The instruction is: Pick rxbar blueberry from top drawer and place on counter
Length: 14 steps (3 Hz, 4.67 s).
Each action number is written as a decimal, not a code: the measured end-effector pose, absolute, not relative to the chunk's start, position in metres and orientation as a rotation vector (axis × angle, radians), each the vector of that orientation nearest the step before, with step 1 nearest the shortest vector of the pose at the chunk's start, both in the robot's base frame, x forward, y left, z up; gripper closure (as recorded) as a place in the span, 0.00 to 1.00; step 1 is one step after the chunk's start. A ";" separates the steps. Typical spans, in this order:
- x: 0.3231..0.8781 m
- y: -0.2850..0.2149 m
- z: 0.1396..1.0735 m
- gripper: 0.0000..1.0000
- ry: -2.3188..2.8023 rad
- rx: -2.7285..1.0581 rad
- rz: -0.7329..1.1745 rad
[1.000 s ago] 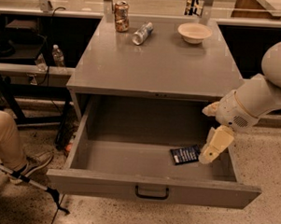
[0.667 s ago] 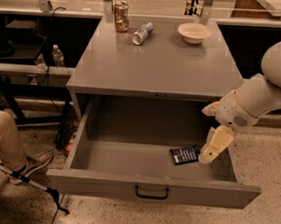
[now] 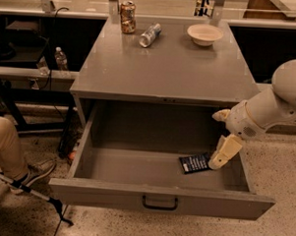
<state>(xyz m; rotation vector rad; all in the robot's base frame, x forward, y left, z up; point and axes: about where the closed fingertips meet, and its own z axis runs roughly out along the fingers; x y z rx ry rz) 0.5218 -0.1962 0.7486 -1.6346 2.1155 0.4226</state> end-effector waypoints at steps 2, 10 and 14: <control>0.549 -0.207 0.687 0.00 2.052 -1.622 0.423; 0.531 -0.175 0.598 0.70 2.049 -1.929 0.371; 0.529 -0.201 0.707 1.00 1.895 -1.819 0.193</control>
Offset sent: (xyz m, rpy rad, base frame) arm 0.0371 -0.0207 -0.0842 0.0547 -0.0628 0.0061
